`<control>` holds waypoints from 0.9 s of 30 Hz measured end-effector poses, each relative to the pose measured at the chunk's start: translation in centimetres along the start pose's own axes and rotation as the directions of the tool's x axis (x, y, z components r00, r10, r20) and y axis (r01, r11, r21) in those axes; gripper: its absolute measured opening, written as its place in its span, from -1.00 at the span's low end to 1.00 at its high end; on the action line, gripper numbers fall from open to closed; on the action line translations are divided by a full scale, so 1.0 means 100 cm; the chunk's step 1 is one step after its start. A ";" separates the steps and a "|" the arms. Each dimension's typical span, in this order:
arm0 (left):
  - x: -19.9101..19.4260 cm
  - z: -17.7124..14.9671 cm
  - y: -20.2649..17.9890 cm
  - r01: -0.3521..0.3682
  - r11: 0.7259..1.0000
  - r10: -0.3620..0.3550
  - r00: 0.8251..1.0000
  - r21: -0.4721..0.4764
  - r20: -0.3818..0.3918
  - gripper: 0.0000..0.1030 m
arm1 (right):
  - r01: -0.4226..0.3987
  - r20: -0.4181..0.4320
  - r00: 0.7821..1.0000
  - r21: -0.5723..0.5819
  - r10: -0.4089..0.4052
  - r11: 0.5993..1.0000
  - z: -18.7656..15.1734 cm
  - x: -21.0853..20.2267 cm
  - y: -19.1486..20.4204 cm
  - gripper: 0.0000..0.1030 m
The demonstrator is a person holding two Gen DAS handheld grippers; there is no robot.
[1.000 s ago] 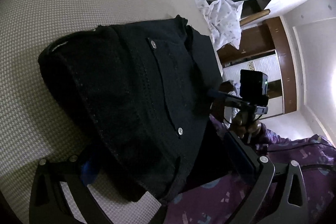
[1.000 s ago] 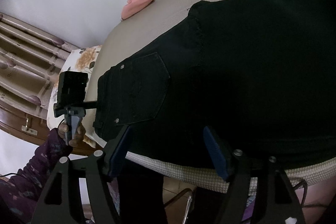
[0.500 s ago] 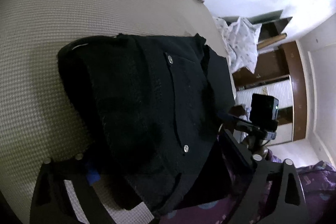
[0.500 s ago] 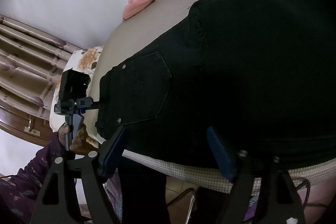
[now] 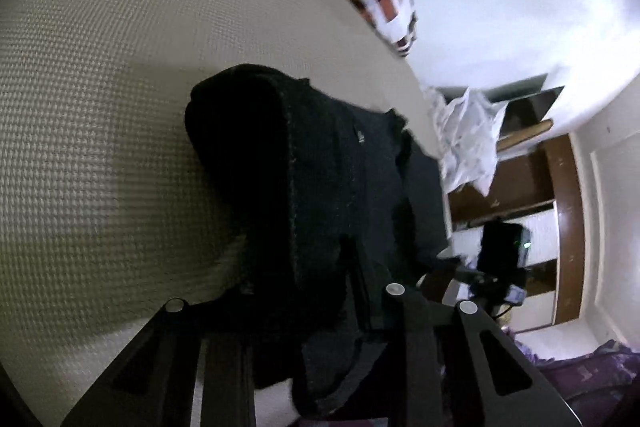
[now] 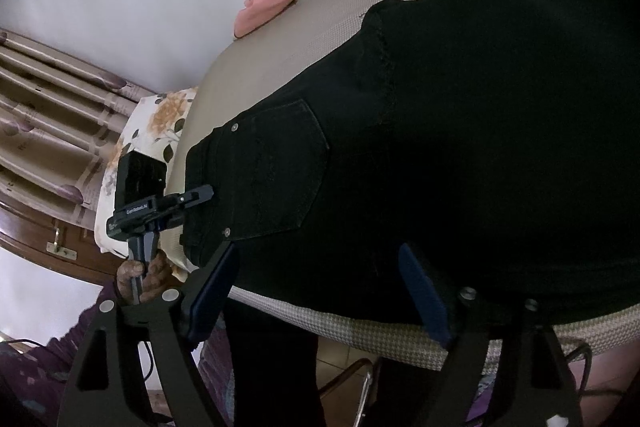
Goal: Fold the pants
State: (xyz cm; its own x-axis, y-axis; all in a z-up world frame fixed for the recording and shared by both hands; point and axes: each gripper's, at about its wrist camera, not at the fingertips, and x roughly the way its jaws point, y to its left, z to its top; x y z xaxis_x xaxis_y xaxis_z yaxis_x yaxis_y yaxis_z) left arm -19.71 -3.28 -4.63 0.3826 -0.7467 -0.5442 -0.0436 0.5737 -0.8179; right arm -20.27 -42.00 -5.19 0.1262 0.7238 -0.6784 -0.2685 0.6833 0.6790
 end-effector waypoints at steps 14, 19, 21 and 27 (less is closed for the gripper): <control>0.026 0.001 -0.131 0.137 0.987 -0.139 0.990 0.079 0.024 -0.48 | -0.097 0.060 0.993 -0.022 0.099 0.995 0.016 -0.015 -0.005 0.56; 0.096 0.015 -0.191 0.220 0.970 -0.217 0.975 0.105 -0.040 -0.48 | -0.228 0.097 0.968 -0.029 0.230 0.973 0.023 -0.039 -0.015 0.56; 0.122 0.024 -0.206 0.240 0.965 -0.235 0.971 0.106 -0.051 -0.48 | -0.270 0.130 0.955 0.014 0.266 0.963 0.028 -0.055 -0.034 0.55; 0.221 0.046 -0.246 0.265 0.960 -0.251 0.957 0.089 -0.143 -0.31 | -0.342 0.265 0.920 0.179 0.289 0.923 0.032 -0.112 -0.121 0.58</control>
State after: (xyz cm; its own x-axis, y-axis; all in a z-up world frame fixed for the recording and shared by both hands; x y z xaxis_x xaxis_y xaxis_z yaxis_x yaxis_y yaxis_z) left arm -5.91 -32.33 4.39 0.2447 -0.9072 -0.3421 0.1417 0.3825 -0.9130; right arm -15.39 -58.09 -4.92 0.2915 0.8890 -0.3530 -0.1200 0.4001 0.9086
